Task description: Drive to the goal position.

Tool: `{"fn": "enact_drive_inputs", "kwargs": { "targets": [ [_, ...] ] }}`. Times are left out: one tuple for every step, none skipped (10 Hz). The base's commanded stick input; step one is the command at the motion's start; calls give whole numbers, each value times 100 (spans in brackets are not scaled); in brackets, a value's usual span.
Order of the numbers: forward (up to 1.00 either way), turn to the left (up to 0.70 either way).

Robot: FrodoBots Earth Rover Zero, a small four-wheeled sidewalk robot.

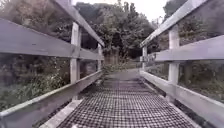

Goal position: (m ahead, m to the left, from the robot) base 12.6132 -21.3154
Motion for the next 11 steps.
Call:
{"fn": "enact_drive_inputs", "kwargs": {
  "targets": [
    [85,1],
    [85,1],
    [85,1],
    [85,1],
    [85,-1],
    [85,-13],
    [85,-25],
    [85,-16],
    [85,-3],
    [85,1],
    [85,1]
  ]
}}
